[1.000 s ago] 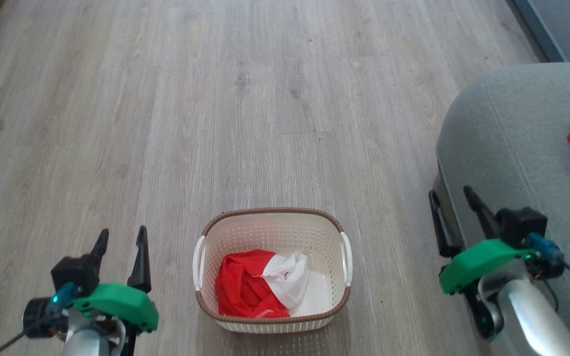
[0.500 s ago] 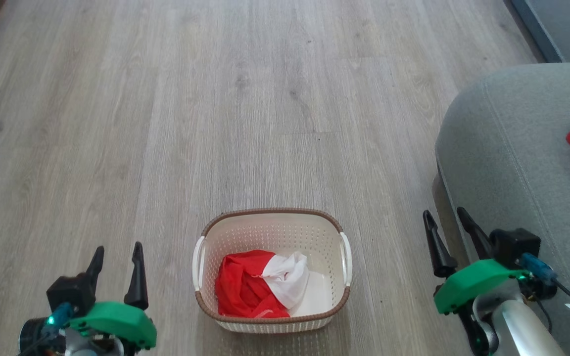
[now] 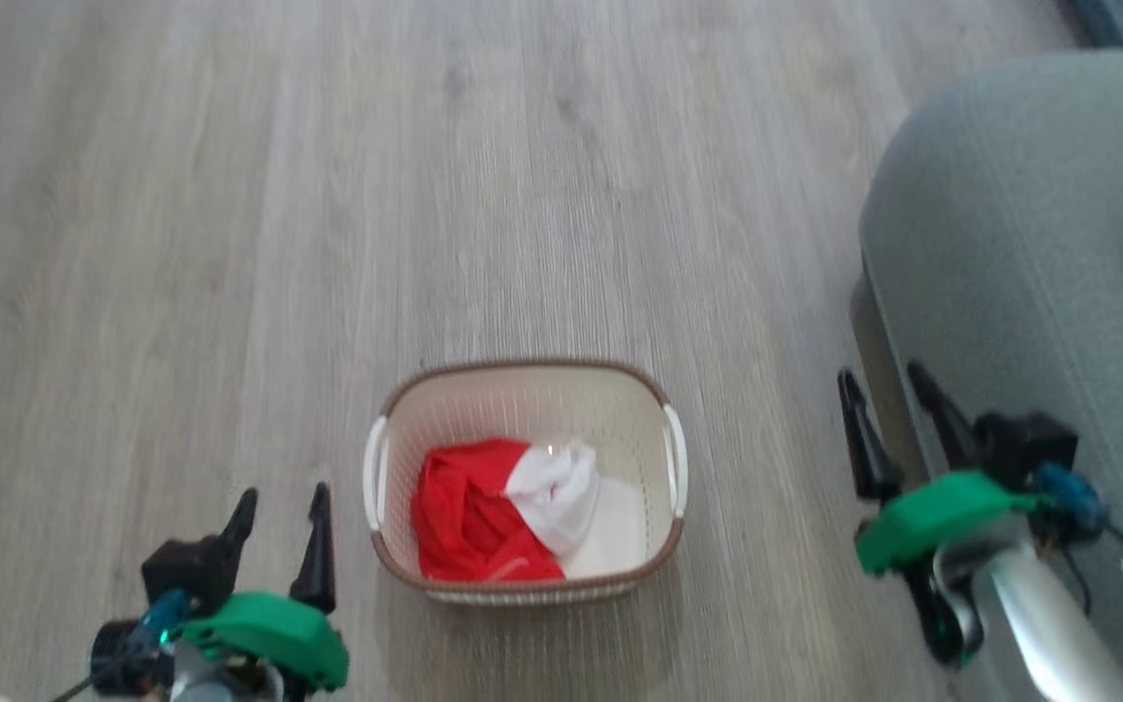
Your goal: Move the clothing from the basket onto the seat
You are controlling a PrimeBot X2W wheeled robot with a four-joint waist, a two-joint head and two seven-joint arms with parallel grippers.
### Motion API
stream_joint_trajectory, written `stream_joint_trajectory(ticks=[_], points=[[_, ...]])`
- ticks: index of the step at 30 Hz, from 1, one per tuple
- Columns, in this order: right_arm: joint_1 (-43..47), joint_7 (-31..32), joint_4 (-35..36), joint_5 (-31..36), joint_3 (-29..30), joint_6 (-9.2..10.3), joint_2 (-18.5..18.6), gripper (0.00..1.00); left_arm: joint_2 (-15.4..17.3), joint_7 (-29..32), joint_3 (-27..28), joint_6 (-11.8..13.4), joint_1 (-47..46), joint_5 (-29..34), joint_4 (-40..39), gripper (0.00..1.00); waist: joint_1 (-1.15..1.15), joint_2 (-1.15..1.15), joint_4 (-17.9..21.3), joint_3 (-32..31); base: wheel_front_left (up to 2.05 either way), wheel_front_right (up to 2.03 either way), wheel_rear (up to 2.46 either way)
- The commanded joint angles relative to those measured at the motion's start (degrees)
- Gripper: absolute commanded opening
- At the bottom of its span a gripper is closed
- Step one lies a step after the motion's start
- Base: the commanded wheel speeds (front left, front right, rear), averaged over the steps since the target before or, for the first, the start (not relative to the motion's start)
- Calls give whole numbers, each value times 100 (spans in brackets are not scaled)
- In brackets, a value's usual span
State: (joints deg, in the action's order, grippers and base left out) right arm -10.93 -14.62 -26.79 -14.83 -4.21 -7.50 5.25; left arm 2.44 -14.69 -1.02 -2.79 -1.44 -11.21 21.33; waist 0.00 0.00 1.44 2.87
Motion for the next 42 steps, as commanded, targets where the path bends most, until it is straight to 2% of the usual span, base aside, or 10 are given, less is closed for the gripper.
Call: stream_joint_trajectory(ticks=[1, 11, 19, 27, 38, 42], points=[[-440, -38, 268, 75, -99, 1, -52, 100, 44, -30, 77, 4, -388, -83, -109, 100, 0, 0, 60, 335, 0, 0, 0], [-1375, -38, 781, 277, -93, 1, -133, 100, 44, -30, -489, -74, -1472, -140, 398, 100, 0, 0, 228, 2003, 0, 0, 0], [-1968, -38, 1076, 387, -207, 1, -211, 100, 44, -30, -726, -159, -2380, 97, 1084, 100, 0, 0, 429, 3021, 0, 0, 0], [-2347, -38, 1244, 423, -228, 1, -233, 100, 43, -30, -1100, -253, -3510, 480, 2011, 100, 0, 0, 581, 3789, 0, 0, 0], [-2558, -38, 1396, 209, -357, 1, -236, 100, 127, 55, -1902, -110, -5108, 1362, 4071, 100, 0, 0, 822, 4451, 0, 0, 0], [-2587, -38, 1422, 158, -391, 1, -236, 100, 159, 220, -2163, 3, -5448, 1634, 4502, 100, 0, 0, 880, 4567, 0, 0, 0]])
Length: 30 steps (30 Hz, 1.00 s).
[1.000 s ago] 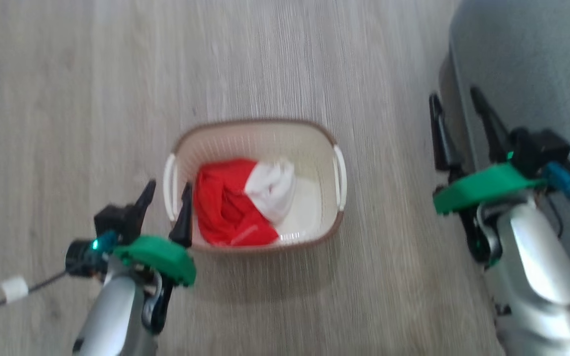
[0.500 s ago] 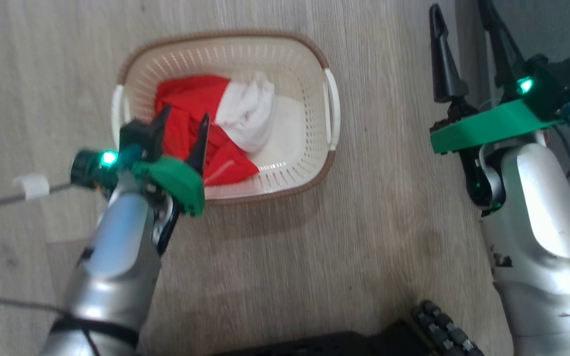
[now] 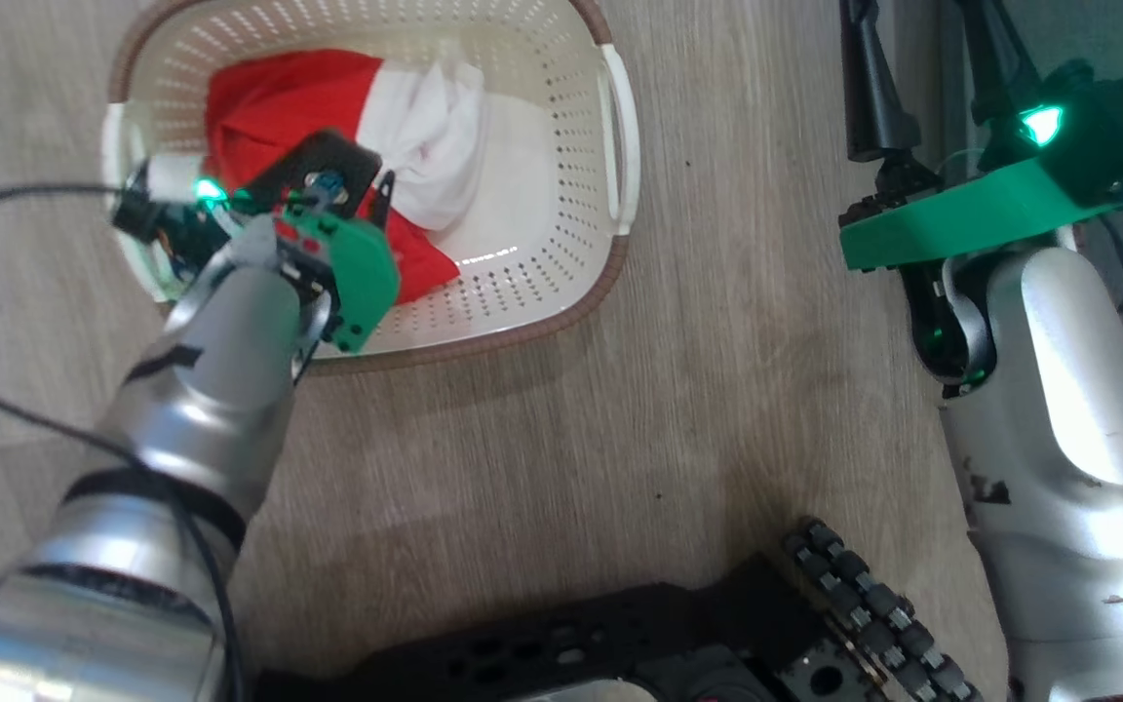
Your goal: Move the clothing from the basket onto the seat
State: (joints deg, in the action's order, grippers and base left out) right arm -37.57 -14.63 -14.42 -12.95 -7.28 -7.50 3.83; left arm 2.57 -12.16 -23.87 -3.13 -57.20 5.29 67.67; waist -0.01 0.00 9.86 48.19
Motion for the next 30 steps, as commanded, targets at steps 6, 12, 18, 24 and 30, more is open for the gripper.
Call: stream_joint_trajectory(ticks=[6, 12, 18, 24, 30], points=[[44, -37, 251, -115, -111, 1, -95, 100, 273, 408, -494, 162, -381, 587, 376, 100, 1, 0, 157, 250, 0, 0, 0], [20, -37, 352, -216, -115, 1, -95, 100, 535, 722, -1001, 237, -681, 1059, 523, 100, 1, 0, 287, 490, 0, 0, 0], [-1, -37, 439, -329, -130, 1, -95, 100, 804, 996, -1441, 307, -893, 1453, 579, 100, 1, 0, 406, 744, 0, 0, 0], [-10, -37, 515, -472, -164, 1, -95, 100, 953, 970, -1444, 381, -942, 1363, 600, 100, 1, 0, 496, 906, 0, 0, 0], [-46, -37, 491, -560, -164, 1, -95, 100, 991, 663, -1227, 372, -869, 1010, 611, 0, 1, 0, 523, 887, 0, 0, 0]])
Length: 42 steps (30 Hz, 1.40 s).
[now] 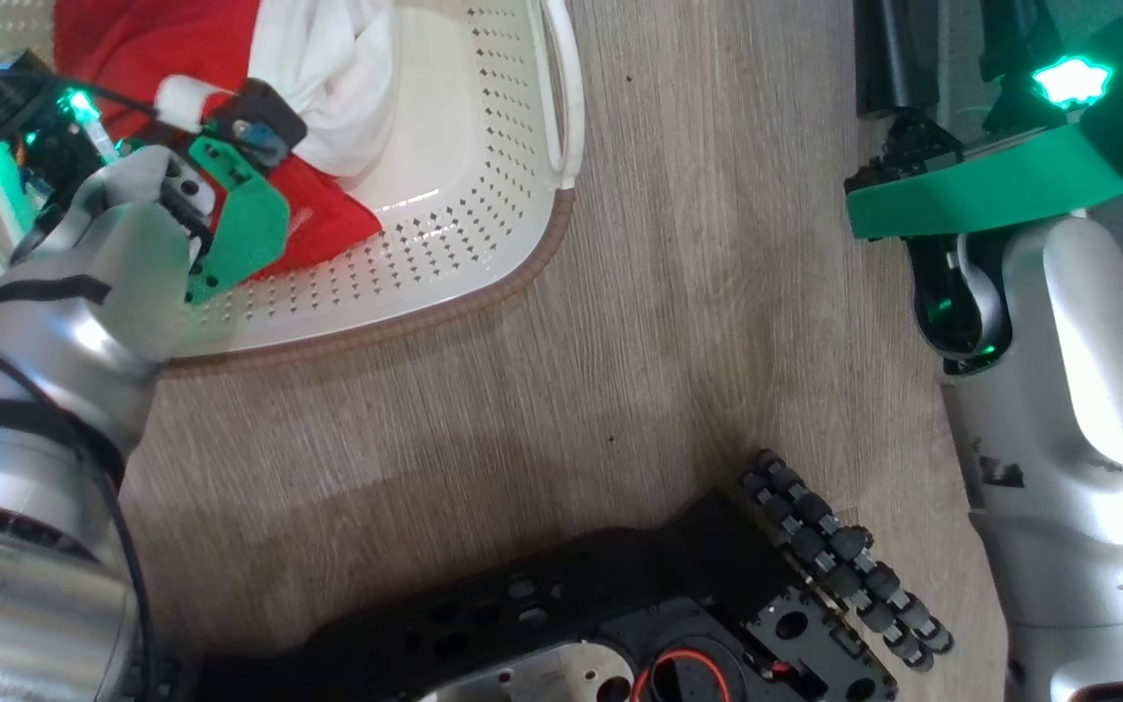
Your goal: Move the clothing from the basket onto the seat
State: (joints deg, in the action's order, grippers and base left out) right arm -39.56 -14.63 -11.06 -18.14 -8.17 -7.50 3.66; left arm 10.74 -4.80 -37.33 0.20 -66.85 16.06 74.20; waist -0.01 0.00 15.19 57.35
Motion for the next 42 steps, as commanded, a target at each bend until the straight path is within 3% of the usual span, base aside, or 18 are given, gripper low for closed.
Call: stream_joint_trajectory(ticks=[1, 9, 16, 26, 42], points=[[138, -37, 143, -46, -65, 1, -78, 100, 164, -158, 182, 16, 116, -159, -41, 0, 1, 0, -19, -60, 0, 0, 0], [102, -37, 2, 27, -23, 1, -78, 100, -119, -876, 742, -271, 330, -988, -42, 0, 1, 0, -218, -674, 0, 0, 0], [183, -37, -205, 224, 21, 1, -78, 100, -357, -1013, 1036, -471, 528, -1492, -228, 0, 1, 0, -459, -1299, 0, 0, 0], [507, -37, -624, 478, 143, 1, -79, 100, -701, -1019, 1591, -579, 1369, -2408, -1372, 0, 1, 0, -831, -2507, 0, 0, 0], [1219, -37, -1269, 549, 102, 1, -75, 100, -784, -1020, 1730, -488, 2682, -3294, -3316, 0, 1, 0, -1306, -4064, 0, 0, 0]])
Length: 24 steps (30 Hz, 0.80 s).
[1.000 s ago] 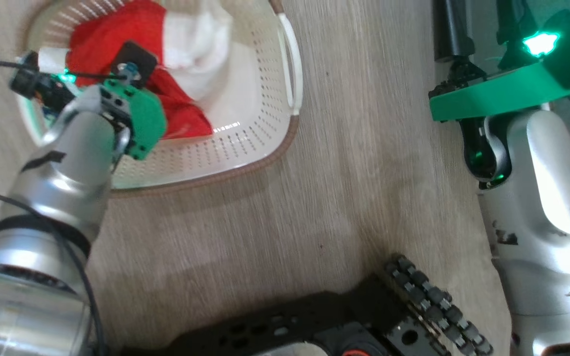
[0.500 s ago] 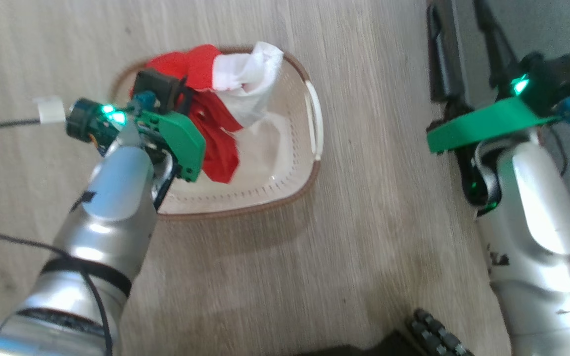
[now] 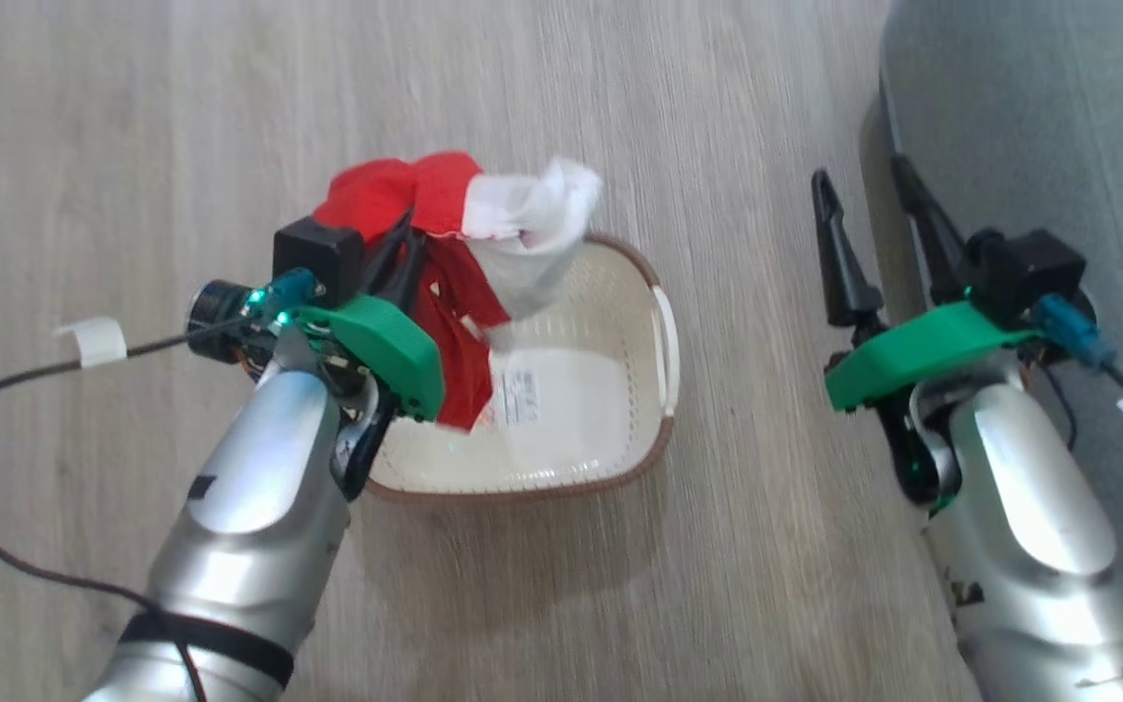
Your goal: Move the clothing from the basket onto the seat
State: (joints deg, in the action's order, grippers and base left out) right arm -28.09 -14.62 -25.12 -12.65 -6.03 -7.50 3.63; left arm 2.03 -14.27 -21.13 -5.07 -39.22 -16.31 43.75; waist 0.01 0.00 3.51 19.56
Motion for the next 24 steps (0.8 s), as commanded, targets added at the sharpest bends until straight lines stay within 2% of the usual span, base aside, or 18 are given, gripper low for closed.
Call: stream_joint_trajectory(ticks=[1, 12, 24], points=[[111, -38, 109, -9, -119, 1, -69, 100, 87, -73, 87, 68, -44, -92, -371, 0, -1, 0, -152, -359, 0, 0, 0], [572, -38, -51, -99, -184, 1, -56, 100, 86, -73, -92, 257, 233, -405, -1340, 0, -1, 0, -219, -1085, 0, 0, 0], [961, -38, -182, -165, -233, 1, -58, 100, 85, -73, -259, 391, 293, -466, -1984, 0, -1, 0, -172, -1611, 0, 0, 0]])
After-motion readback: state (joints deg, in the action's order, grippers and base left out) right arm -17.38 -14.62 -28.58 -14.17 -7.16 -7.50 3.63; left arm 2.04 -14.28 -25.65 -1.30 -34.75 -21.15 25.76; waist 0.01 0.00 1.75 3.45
